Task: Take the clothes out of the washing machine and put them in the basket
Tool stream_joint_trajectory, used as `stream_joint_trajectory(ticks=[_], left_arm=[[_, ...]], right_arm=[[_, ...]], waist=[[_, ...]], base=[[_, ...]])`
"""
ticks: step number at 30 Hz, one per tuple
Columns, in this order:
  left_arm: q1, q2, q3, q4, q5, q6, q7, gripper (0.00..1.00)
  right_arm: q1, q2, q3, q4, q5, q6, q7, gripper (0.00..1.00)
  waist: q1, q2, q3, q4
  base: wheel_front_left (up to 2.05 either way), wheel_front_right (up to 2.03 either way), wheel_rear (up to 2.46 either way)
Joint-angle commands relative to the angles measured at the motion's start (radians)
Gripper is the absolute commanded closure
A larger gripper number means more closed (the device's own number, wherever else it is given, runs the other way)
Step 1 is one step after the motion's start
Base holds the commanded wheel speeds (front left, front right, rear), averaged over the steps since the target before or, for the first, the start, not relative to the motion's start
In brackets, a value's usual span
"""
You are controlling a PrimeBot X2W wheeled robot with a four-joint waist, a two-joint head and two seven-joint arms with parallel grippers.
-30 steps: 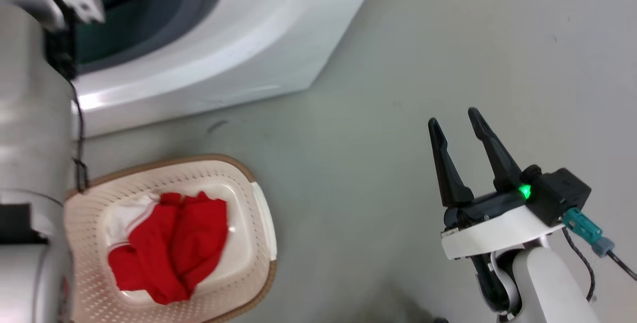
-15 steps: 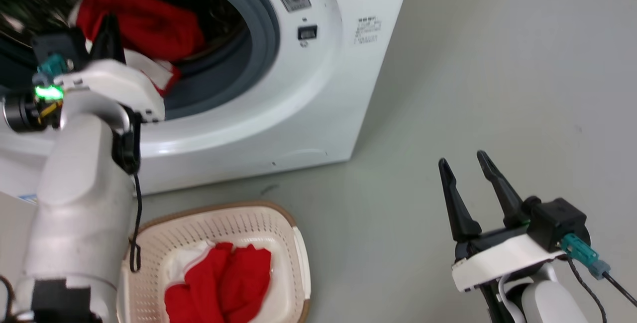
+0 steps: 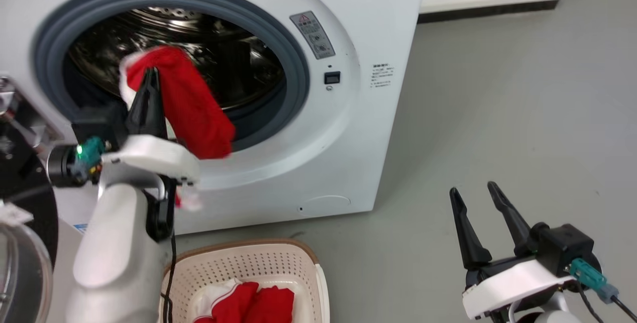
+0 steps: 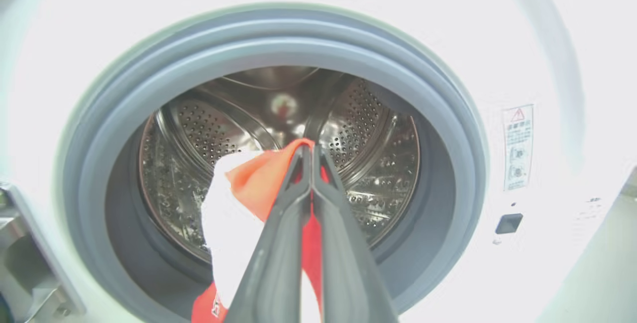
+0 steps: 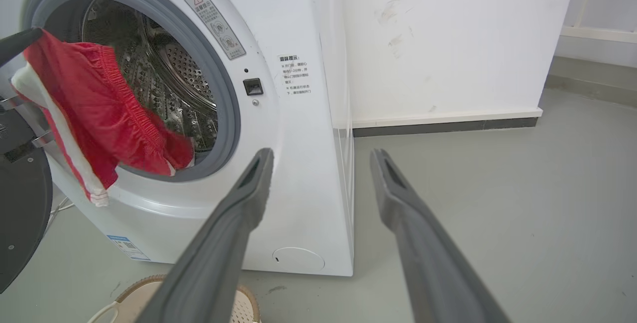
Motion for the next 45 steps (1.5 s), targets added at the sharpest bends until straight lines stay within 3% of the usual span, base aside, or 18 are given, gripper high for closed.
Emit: stream_joint_trajectory(ticks=[1, 9, 17, 23, 29, 35, 45], left_arm=[[0.045, -0.005, 0.002, -0.055, 0.007, 0.006, -0.003, 1.00], [0.247, -0.039, -0.026, -0.361, 0.018, 0.042, 0.020, 1.00], [0.405, -0.033, -0.045, -0.670, 0.038, 0.081, 0.096, 1.00], [0.511, -0.038, -0.059, -0.782, 0.040, 0.112, 0.173, 1.00], [0.614, -0.069, -0.058, -0.690, -0.001, 0.134, 0.178, 1.00], [0.656, -0.095, -0.051, -0.478, -0.054, 0.127, 0.114, 1.00], [0.479, -0.112, -0.032, -0.031, -0.097, 0.075, 0.007, 1.00]], right_arm=[[0.021, 0.001, -0.003, -0.009, -0.003, 0.000, 0.004, 0.00], [0.056, 0.001, -0.002, -0.036, 0.000, 0.000, 0.018, 0.00], [0.073, 0.001, -0.014, -0.057, -0.006, 0.000, 0.027, 0.00], [0.063, 0.001, -0.012, -0.072, -0.012, 0.000, 0.033, 0.00], [0.044, 0.001, -0.005, -0.081, -0.016, 0.000, 0.034, 0.00], [0.019, 0.001, -0.006, -0.088, -0.027, 0.000, 0.037, 0.00], [-0.045, 0.001, 0.009, -0.122, -0.051, 0.000, 0.045, 0.00]], waist=[[0.0003, 0.0000, -0.022, 0.015], [0.0003, 0.0000, -0.049, 0.046], [0.0003, 0.0000, -0.054, 0.078], [0.0003, 0.0000, -0.030, 0.100], [0.0003, 0.0000, 0.015, 0.108], [0.0003, 0.0000, 0.074, 0.123], [0.0003, 0.0000, 0.229, 0.134]], base=[[0.00, 0.00, 0.00], [0.00, 0.00, 0.00], [0.00, 0.00, 0.00], [0.00, 0.00, 0.00], [0.00, 0.00, 0.00], [0.00, 0.00, 0.00], [0.00, 0.00, 0.00]])
